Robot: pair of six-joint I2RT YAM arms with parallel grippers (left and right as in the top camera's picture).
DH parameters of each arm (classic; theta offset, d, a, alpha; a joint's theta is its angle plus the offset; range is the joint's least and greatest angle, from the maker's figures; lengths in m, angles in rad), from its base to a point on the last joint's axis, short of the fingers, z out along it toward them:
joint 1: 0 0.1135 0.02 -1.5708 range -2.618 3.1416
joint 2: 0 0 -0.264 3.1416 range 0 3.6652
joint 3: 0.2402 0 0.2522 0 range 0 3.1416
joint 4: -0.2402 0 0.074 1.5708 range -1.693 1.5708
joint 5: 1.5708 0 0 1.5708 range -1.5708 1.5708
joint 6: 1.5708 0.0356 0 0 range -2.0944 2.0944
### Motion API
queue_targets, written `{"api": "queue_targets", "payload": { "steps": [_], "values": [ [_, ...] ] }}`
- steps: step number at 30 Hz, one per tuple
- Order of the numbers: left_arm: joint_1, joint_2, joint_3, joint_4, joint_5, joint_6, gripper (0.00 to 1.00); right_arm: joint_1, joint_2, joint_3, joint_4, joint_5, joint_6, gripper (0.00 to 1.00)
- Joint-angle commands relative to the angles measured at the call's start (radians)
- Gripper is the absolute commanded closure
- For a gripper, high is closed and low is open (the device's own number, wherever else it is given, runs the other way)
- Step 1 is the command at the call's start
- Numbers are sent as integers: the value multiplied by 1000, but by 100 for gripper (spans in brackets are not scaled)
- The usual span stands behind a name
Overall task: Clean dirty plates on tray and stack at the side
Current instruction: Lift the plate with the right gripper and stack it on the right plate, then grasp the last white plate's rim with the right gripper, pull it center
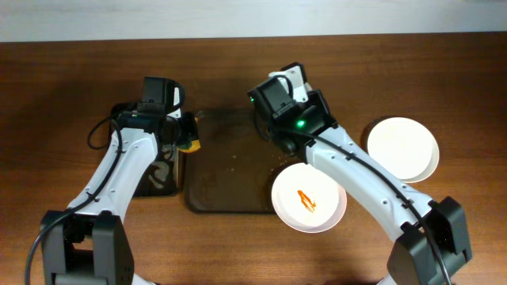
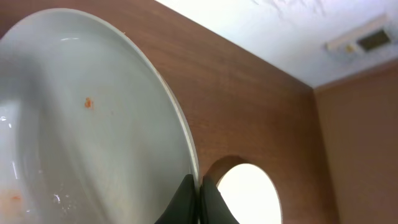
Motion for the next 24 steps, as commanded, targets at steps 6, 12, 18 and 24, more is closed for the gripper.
{"api": "queue_targets", "payload": {
  "steps": [6,12,18,24],
  "values": [
    [3,-8,-5,-17,-7,8,100,-332,-3,10,-103,-169,302,96],
    [3,-8,-5,-20,-7,8,100,-644,2,7,-194,-396,348,96],
    [3,-8,-5,-20,-7,8,100,-897,5,-51,-196,-666,292,96],
    [3,-8,-5,-20,-7,8,100,-952,5,-75,-236,-805,235,34]
  ]
}}
